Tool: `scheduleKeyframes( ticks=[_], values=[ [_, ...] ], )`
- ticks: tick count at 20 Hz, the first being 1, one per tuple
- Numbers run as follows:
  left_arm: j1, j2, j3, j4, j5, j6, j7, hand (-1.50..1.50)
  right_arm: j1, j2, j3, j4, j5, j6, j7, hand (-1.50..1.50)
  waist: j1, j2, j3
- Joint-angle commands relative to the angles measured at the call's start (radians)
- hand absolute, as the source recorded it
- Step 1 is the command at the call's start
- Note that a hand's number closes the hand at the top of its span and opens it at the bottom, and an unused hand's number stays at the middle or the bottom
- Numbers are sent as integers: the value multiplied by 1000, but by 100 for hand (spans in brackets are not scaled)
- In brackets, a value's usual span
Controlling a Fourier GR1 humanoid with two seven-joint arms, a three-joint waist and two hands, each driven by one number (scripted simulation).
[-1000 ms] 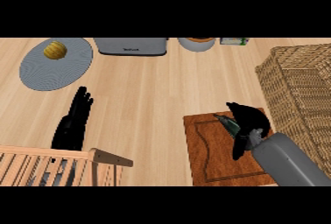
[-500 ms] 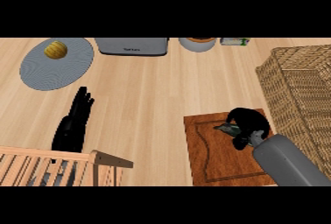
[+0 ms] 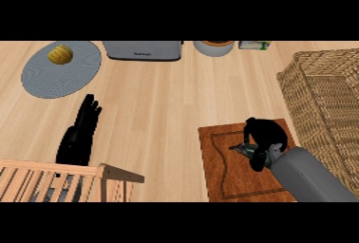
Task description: Pick the eggplant from the cutting board and place it in the basket
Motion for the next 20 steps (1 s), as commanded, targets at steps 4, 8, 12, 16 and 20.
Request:
scheduleKeyframes(
  ticks=[4,8,12,16,20],
  values=[
    [-42,-15,-21,-42,-3,-10,-19,0,-116,47,-255,231,0,-202,245,150,29,9,37],
    [-46,-7,0,-25,6,-9,-41,0,-167,-1,-430,314,-6,-375,463,150,34,26,38],
    [-66,-23,-39,-22,0,-25,-42,0,-260,-34,-485,411,92,-561,629,150,93,35,37],
    [-104,-40,-63,4,-8,-26,-51,0,-358,-26,-518,464,185,-735,700,150,127,37,36],
    [-136,-33,-67,25,-6,-32,-42,0,-457,-46,-552,475,282,-886,719,150,140,29,35]
  ],
)
